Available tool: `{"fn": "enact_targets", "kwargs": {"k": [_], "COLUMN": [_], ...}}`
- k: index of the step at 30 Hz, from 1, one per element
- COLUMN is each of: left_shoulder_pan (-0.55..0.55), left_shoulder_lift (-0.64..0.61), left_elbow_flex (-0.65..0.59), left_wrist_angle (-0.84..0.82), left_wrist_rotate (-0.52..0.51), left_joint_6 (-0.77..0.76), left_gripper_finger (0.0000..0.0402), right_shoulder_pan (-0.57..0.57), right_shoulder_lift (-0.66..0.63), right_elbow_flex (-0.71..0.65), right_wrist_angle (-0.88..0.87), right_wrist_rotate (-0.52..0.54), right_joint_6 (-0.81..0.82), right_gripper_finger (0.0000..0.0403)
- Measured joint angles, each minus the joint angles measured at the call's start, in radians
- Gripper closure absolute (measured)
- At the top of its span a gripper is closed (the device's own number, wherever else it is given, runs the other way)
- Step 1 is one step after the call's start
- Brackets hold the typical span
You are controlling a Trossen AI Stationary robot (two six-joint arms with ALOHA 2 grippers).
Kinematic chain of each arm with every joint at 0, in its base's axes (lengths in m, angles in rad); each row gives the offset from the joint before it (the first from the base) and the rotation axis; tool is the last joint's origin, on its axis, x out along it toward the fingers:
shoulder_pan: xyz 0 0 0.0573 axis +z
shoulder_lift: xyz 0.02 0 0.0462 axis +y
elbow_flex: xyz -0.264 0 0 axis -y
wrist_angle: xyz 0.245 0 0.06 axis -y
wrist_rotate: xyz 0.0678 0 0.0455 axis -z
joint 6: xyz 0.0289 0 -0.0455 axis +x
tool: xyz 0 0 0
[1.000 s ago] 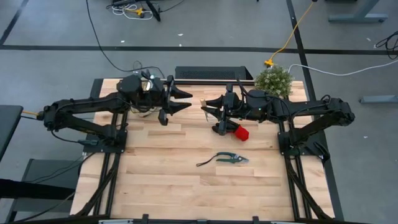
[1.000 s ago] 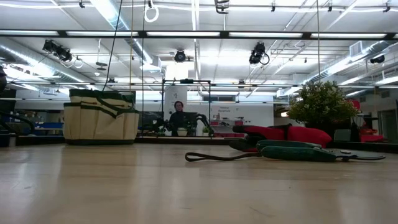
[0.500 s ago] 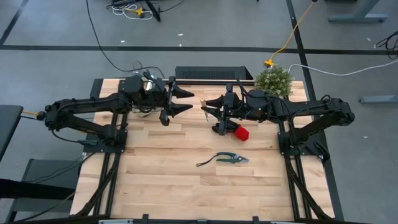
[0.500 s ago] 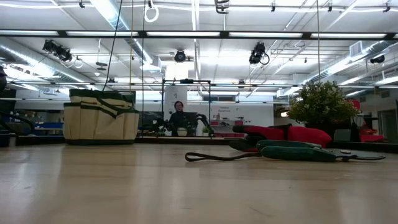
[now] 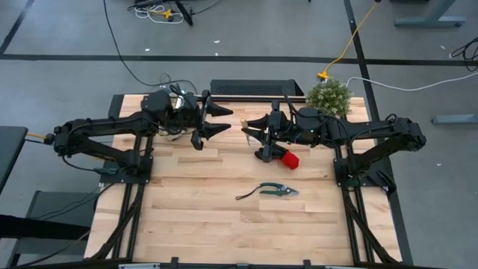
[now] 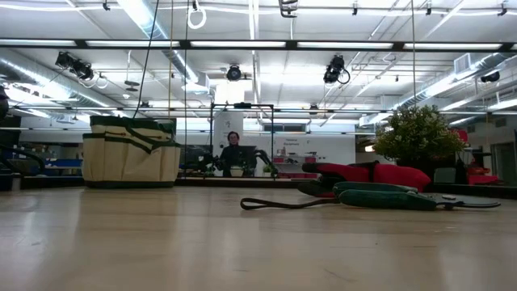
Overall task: Pick & Place Garden tools in Gardening bag
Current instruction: Put the brown hand rake into the gardening bag
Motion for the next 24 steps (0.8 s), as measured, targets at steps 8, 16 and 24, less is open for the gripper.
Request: {"fn": "enact_targets", "kwargs": {"k": [8, 16, 24], "left_shoulder_pan": [0.0, 0.007, -0.001], "left_shoulder_lift": [0.018, 0.084, 0.113], "left_elbow_flex": [0.051, 0.185, 0.194], "left_wrist_angle": [-0.013, -0.194, -0.181], "left_wrist_rotate": [-0.017, 0.007, 0.024], "left_joint_6": [0.012, 0.063, 0.056], "left_gripper_finger": [0.0159, 0.0158, 0.0158], "right_shoulder_pan": [0.0, 0.0, 0.0], "right_shoulder_lift": [0.0, 0.0, 0.0], "right_elbow_flex": [0.0, 0.0, 0.0], "right_wrist_angle": [0.001, 0.032, 0.072], "right_wrist_rotate": [-0.002, -0.001, -0.002], "right_joint_6": [0.0, -0.001, -0.003], "right_gripper_finger": [0.0337, 0.0337, 0.0338]}}
